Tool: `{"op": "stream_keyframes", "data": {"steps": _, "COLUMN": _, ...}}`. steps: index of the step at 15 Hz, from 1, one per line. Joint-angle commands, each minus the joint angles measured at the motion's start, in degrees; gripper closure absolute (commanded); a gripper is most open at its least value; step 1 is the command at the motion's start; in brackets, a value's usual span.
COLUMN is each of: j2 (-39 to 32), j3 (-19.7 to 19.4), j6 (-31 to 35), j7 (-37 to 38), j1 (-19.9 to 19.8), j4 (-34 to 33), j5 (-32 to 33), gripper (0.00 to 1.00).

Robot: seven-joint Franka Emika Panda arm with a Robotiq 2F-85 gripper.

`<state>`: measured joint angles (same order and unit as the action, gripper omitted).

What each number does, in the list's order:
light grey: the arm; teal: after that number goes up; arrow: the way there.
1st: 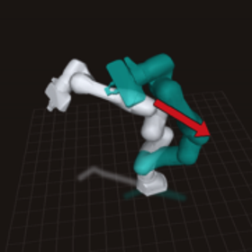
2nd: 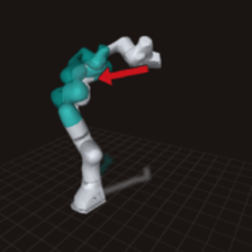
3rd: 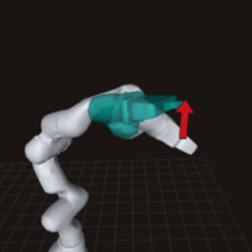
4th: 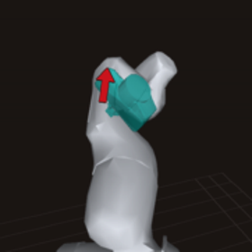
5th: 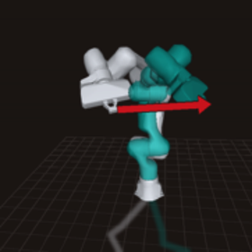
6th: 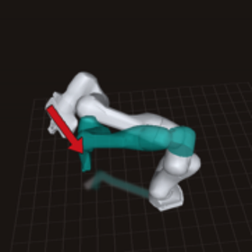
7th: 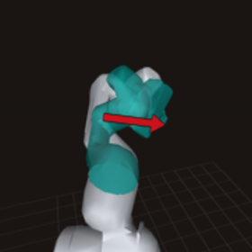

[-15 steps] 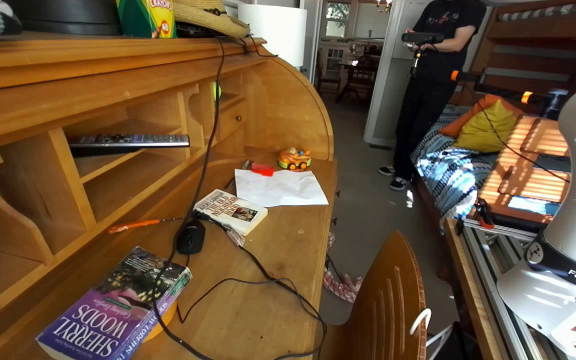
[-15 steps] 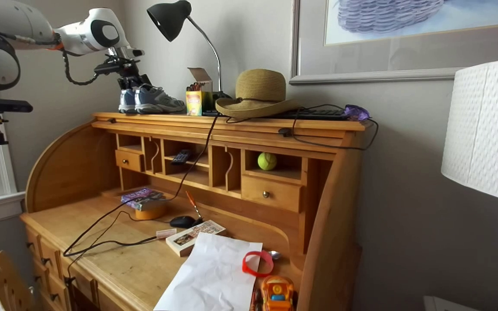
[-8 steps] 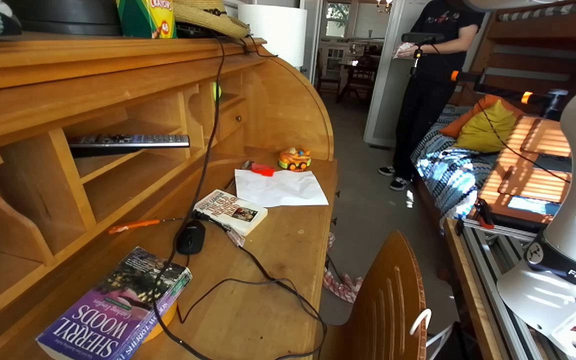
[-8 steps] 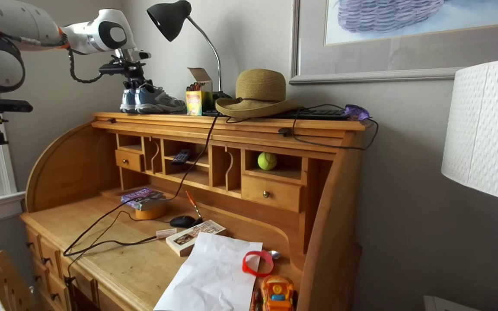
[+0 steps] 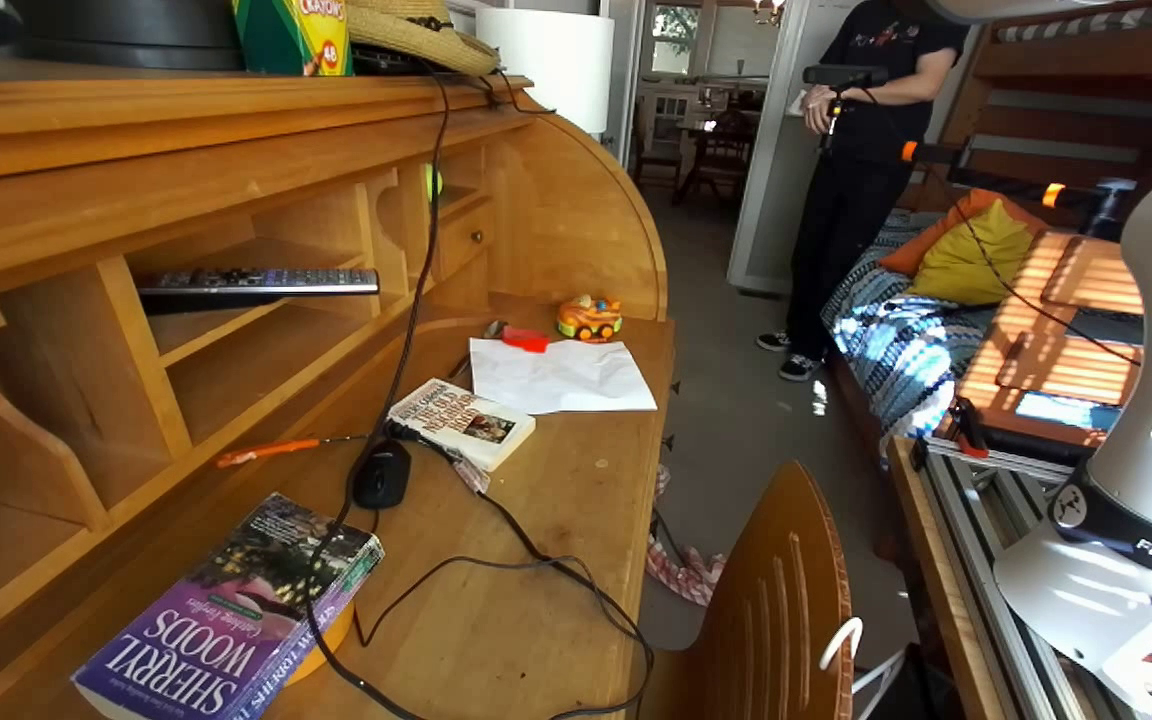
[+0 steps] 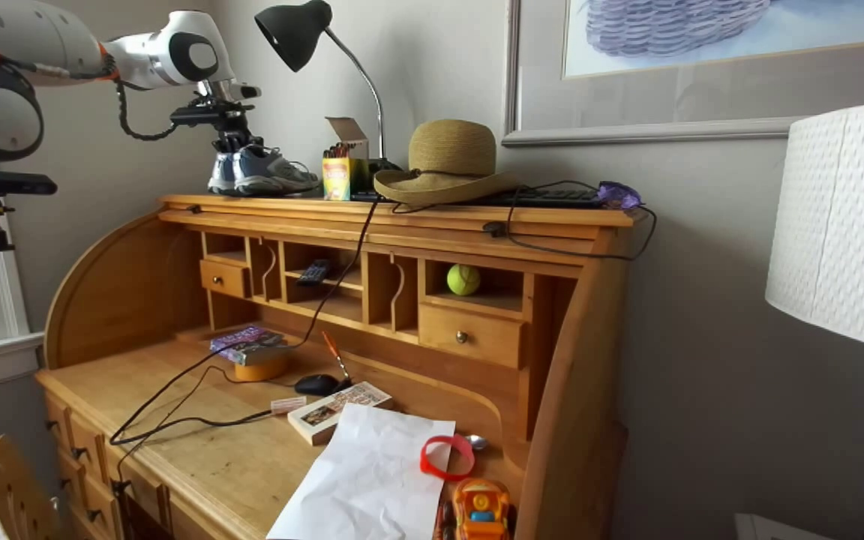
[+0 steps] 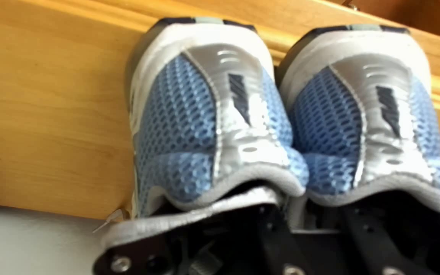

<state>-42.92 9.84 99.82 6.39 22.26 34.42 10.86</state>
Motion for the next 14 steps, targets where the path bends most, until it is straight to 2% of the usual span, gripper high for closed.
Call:
{"op": "stream_keyframes", "data": {"steps": 1, "j2": -0.3, "j3": 2.4, "j6": -1.1, "j7": -5.4, "j1": -0.4, "j4": -0.5, "j5": -2.0, "gripper": 0.94}}
{"op": "stream_keyframes", "data": {"steps": 6, "j2": 3.5, "j3": 6.7, "j6": 0.4, "j7": -14.9, "j1": 0.6, "j4": 1.0, "j5": -1.8, "gripper": 0.94}}
{"op": "stream_keyframes", "data": {"steps": 7, "j2": 4.5, "j3": 7.2, "j6": 0.0, "j7": -15.4, "j1": 0.8, "j4": 1.3, "j5": -1.3, "gripper": 0.96}}
{"op": "stream_keyframes", "data": {"steps": 10, "j2": 8.4, "j3": 7.6, "j6": -0.7, "j7": -14.0, "j1": 1.1, "j4": 2.8, "j5": -0.3, "gripper": 0.94}}
{"op": "stream_keyframes", "data": {"steps": 14, "j2": 12.8, "j3": 9.1, "j6": -0.9, "j7": -13.1, "j1": 0.7, "j4": 5.7, "j5": -2.3, "gripper": 0.94}}
